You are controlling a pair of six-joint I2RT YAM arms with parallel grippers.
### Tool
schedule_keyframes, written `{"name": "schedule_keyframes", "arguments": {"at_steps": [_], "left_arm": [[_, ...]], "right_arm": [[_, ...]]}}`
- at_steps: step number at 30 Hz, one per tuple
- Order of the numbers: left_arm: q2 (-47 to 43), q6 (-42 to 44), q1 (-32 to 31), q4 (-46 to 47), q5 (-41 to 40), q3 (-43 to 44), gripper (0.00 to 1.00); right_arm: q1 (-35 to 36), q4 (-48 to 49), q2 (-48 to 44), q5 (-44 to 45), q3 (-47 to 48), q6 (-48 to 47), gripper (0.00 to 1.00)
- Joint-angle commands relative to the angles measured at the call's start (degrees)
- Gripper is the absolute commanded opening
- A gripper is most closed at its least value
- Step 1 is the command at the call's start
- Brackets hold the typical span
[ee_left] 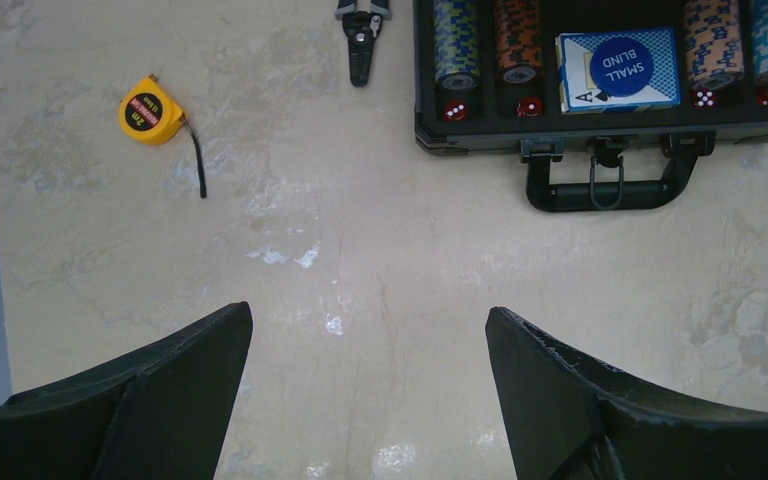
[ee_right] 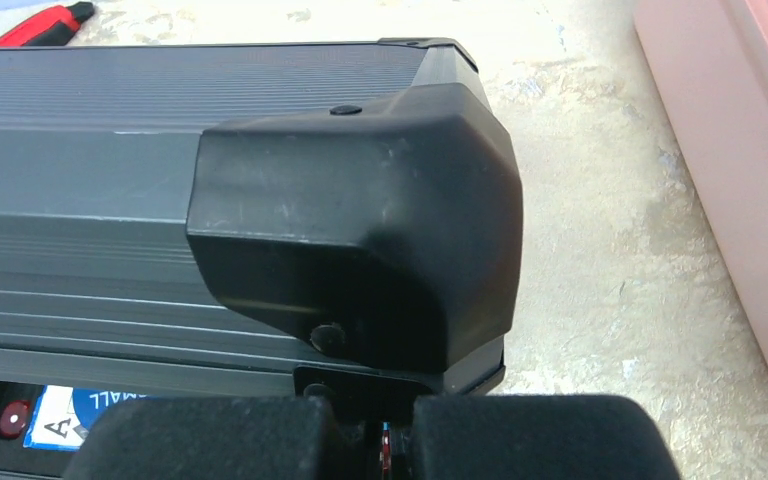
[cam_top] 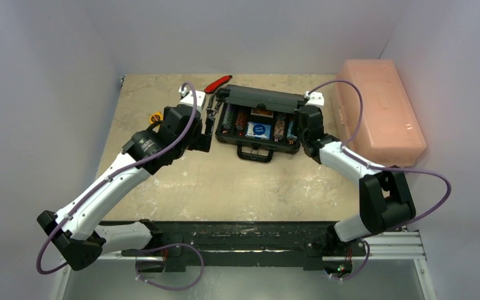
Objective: Pack up texas hold em set
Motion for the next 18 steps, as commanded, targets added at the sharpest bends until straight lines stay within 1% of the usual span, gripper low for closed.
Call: {"name": "schedule_keyframes", "arguments": {"at_steps": [1,9,18], "left_arm": [[2.0,1.2,0.4,2.9,1.5,3.7,0.87],[4.7,1.1,0.5,4.0,2.7,4.3,0.88],[4.8,2.1,1.0,3.7,2.1,4.2,0.88]], "right_arm": [[0.0,1.3,-2.7,0.4,-0.2,1.1,0.0],[0.0,-1.4,-3.5,0.6,0.0,1.8,0.0],[-0.1,-5.1,-5.6,1.3,-0.2,4.3,0.0]]}}
